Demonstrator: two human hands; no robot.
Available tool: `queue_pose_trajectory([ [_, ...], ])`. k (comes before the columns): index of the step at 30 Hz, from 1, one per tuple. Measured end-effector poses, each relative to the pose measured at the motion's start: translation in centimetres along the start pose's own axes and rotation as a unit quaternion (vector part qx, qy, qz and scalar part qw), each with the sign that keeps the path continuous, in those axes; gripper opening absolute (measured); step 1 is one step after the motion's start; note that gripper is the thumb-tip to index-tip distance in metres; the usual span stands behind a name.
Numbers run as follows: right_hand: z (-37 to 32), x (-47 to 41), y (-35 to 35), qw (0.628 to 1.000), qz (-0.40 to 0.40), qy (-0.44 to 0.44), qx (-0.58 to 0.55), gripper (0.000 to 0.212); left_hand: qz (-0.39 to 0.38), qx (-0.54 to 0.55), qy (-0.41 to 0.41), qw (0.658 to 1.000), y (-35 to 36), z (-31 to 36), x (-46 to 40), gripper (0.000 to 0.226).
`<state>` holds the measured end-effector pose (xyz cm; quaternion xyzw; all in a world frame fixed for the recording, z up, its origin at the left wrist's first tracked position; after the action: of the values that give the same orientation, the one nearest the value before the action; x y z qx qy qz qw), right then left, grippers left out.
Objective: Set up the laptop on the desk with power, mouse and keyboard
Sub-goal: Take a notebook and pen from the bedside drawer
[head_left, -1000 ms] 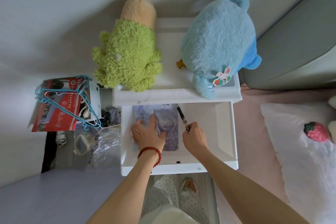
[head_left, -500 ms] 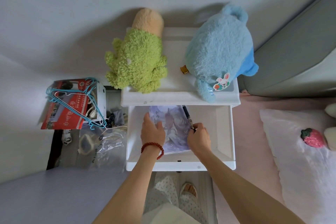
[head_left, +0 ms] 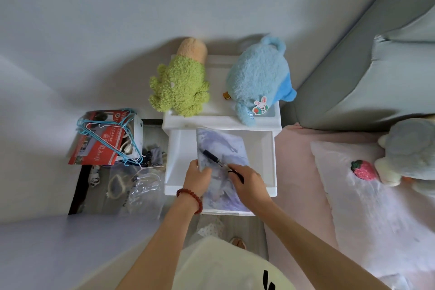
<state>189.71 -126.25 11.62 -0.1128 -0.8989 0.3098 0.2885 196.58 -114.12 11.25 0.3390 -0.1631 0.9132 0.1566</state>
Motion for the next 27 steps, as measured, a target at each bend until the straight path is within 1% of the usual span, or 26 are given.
queue_pose_trajectory([
  [2,-0.4,1.3,-0.1,0.999,-0.005,-0.043,0.008,0.037,-0.029,0.076,0.007,0.997,0.5,-0.2,1.7,0.020],
  [4,-0.5,2.8,-0.2,0.996,-0.001,-0.086,0.011,0.045,-0.036,0.135,0.024,0.990,0.8,-0.3,3.2,0.017],
  [6,-0.7,4.1,-0.5,0.993,0.001,-0.116,-0.006,0.047,-0.039,0.200,0.036,0.978,1.1,-0.1,4.3,0.023],
  [8,-0.8,4.9,-0.7,0.992,0.003,-0.115,-0.043,0.046,-0.035,0.231,0.051,0.971,1.4,0.2,5.1,0.025],
  [9,-0.9,5.0,-0.8,0.992,0.005,-0.114,-0.060,0.045,-0.010,0.201,0.072,0.977,1.3,0.4,5.2,0.020],
  [11,-1.2,5.4,-1.0,0.989,0.013,-0.122,-0.082,0.042,0.062,0.107,0.125,0.984,0.8,0.8,5.6,0.012],
  [13,-1.4,5.8,-1.2,0.987,0.016,-0.137,-0.085,0.037,0.109,0.049,0.157,0.980,0.3,1.1,5.8,0.016],
  [16,-1.0,6.5,-1.5,0.986,0.015,-0.146,-0.080,0.034,0.153,-0.022,0.214,0.965,-1.0,1.9,6.3,0.017],
  [18,-0.2,6.6,-2.1,0.986,0.056,-0.143,-0.064,0.038,0.195,-0.088,0.277,0.937,-2.5,3.2,6.9,0.017],
  [20,1.1,6.1,-2.4,0.989,0.083,-0.126,0.003,0.037,0.242,-0.169,0.336,0.895,-4.2,4.5,7.4,0.022],
  [22,2.3,5.6,-2.0,0.982,0.050,-0.132,0.128,0.036,0.278,-0.246,0.370,0.852,-5.8,5.5,7.7,0.025],
  [23,2.5,5.5,-1.6,0.962,0.025,-0.162,0.216,0.037,0.291,-0.278,0.373,0.836,-6.4,5.9,7.7,0.026],
  [24,2.7,5.2,-1.0,0.928,0.002,-0.211,0.306,0.041,0.303,-0.301,0.370,0.825,-7.0,6.2,7.5,0.026],
  [26,2.9,4.2,0.1,0.849,-0.013,-0.284,0.446,0.055,0.321,-0.321,0.374,0.809,-7.9,6.9,7.1,0.025],
  [27,3.0,3.6,0.8,0.806,-0.033,-0.312,0.502,0.060,0.328,-0.317,0.381,0.804,-8.2,7.1,7.0,0.024],
])
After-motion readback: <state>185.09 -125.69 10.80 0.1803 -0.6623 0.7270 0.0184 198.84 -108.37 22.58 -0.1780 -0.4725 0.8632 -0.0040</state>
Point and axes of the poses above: each hand's wrist, its own x-axis away from the middle knuckle, its own y-axis out of the palm, z = x × y, the point moved 4 cm from there along -x, towards the middle knuckle, and after that the axes turned 7 degrees about y, right-handed, at the moved point
